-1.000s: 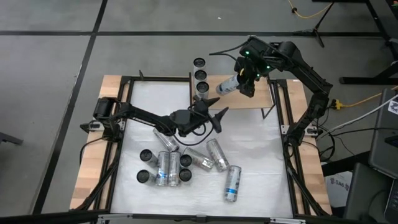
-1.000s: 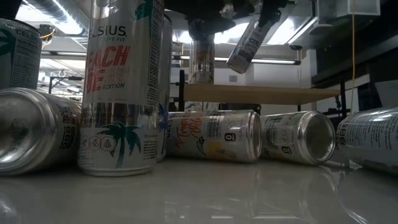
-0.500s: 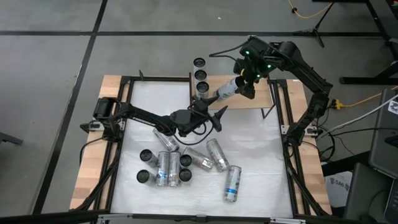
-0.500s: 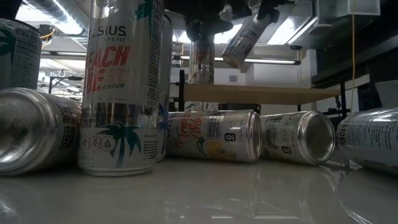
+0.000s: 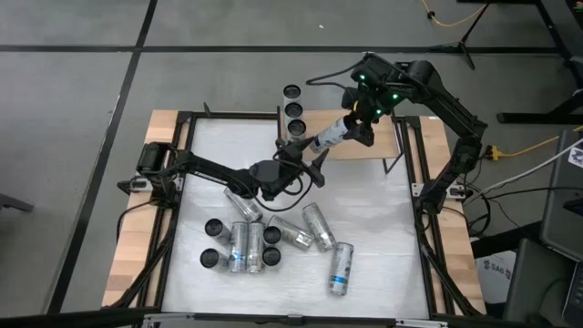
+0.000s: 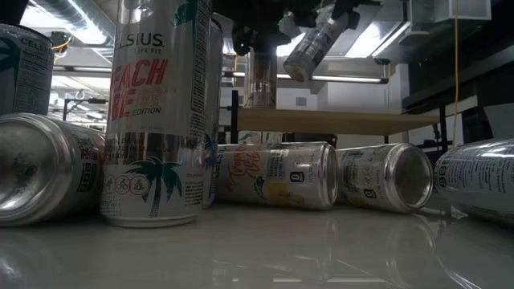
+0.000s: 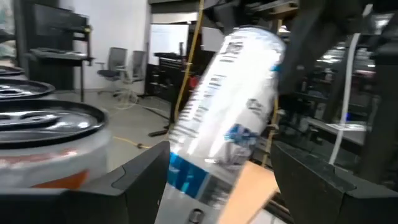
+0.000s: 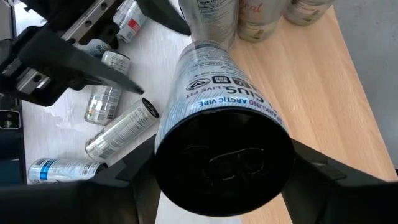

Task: Place canned beverage on shelf
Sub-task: Put the blue soda can on the shelf

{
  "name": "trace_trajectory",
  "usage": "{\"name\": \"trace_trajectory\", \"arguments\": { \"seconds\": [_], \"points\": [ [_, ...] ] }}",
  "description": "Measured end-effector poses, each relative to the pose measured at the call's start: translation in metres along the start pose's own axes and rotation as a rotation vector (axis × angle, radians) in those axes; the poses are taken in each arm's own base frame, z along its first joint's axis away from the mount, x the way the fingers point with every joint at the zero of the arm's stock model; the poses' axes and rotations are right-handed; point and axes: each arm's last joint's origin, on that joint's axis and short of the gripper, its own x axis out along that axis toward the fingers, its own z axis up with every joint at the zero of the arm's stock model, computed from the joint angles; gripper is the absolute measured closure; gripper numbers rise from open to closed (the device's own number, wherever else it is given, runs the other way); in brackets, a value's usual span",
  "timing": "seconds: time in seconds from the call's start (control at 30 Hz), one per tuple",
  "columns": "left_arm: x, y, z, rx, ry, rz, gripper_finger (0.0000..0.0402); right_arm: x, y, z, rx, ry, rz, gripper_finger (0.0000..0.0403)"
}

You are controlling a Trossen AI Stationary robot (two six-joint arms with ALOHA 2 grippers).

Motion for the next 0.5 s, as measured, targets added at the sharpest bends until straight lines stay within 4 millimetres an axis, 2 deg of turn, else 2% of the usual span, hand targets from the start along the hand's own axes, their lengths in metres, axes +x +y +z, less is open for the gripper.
{"name": "trace_trajectory", "arguments": {
  "seconds": [0.27, 0.5],
  "points": [
    [0.0, 0.0, -0.007, 0.041, 0.053, -0.005, 0.013, 0.0, 0.0, 0.0, 0.0, 0.0, 0.0, 0.0158],
    [-0.001, 0.001, -0.015, -0.006, 0.115, -0.001, 0.013, 0.0, 0.0, 0.0, 0.0, 0.003, 0.0, 0.0158]
  ]
}}
